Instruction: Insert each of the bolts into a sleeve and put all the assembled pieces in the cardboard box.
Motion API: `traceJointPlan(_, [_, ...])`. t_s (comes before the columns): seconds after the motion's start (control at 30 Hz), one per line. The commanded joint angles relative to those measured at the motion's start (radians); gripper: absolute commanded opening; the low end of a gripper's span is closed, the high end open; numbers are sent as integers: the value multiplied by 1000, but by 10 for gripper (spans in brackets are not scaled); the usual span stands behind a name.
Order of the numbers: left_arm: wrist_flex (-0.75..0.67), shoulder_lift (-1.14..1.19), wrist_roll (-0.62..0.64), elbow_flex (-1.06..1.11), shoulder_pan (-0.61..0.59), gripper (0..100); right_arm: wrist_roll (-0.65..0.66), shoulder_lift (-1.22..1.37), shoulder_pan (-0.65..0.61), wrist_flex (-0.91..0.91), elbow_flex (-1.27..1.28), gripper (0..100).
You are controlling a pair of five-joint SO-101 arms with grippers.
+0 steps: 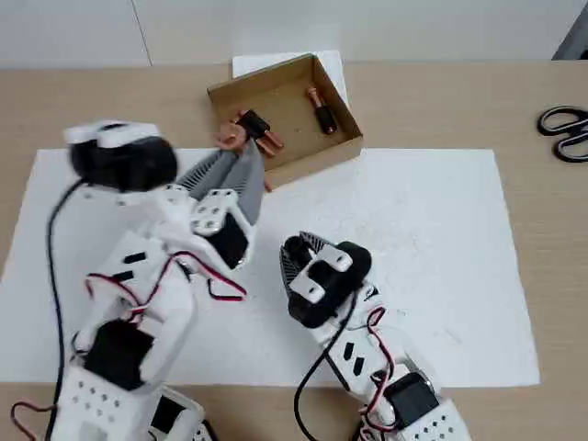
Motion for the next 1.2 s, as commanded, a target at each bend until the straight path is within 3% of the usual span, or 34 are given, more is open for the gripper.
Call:
traceJointPlan(0.0, [-41, -61, -11, 21, 6, 6, -6, -13, 2, 76, 6, 8])
traceJointPlan(0.23, [-46, -316, -57, 292, 8, 6, 0, -13, 2, 87, 6, 8])
traceJointPlan(0.37, [-143, -503, -95, 476, 17, 6, 0, -13, 2, 79, 5, 8])
traceJointPlan(0.57, [-153, -707, -89, 622, 17, 6, -6, -13, 2, 77, 5, 8])
traceJointPlan(0.87, [-157, -683, 14, 633, 118, 6, -2, -2, -142, 1, 6, 8])
traceJointPlan(1.17, [-158, -609, 21, 625, 104, 6, 2, -13, -117, -7, -2, 8])
